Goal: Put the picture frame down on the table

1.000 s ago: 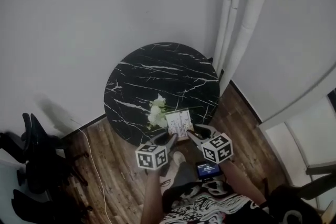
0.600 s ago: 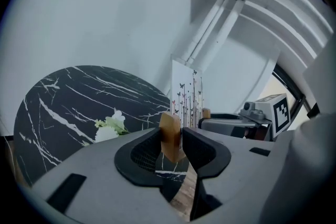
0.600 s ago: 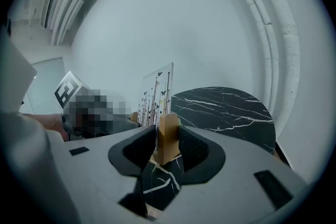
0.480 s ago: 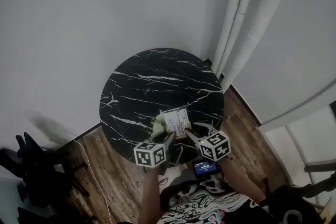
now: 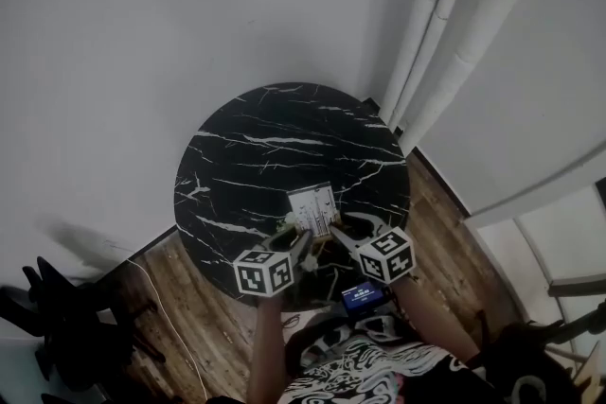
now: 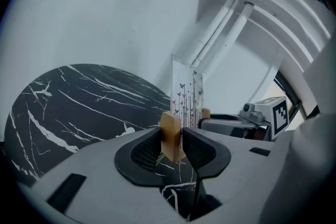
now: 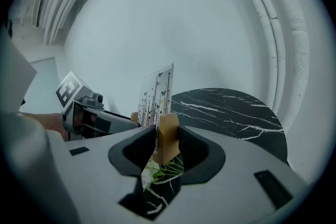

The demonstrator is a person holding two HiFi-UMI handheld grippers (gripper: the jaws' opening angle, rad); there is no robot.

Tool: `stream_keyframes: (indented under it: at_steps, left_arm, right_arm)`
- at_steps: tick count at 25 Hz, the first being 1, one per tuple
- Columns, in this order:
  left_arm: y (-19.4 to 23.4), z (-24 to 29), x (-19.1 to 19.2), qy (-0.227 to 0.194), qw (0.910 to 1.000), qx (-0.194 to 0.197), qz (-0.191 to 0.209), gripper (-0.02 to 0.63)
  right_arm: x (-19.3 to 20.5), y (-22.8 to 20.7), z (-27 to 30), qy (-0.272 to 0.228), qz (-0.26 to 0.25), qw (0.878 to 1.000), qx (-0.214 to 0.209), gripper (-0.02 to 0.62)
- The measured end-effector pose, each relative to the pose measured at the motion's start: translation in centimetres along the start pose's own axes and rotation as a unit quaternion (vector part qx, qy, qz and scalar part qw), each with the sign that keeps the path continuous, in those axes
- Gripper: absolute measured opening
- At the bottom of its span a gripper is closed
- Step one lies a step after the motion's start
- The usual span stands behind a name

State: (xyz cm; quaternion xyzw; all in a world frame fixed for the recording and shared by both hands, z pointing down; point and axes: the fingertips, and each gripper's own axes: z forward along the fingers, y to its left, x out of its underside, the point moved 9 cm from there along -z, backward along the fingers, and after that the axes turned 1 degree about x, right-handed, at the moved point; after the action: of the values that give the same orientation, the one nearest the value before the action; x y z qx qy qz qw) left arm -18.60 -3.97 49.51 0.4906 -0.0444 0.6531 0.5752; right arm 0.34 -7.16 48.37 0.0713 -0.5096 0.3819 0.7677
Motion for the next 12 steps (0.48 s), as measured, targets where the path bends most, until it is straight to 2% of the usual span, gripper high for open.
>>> stream_keyframes:
  at_steps: [12]
  left_arm:
    - [-1.3,0.7,-0.2,0.010,0.9995,0.027,0.013,0.138]
  right_arm:
    - [0.2,-0.3,-2.1,-0.008,0.020,1.000,0.022,0.140]
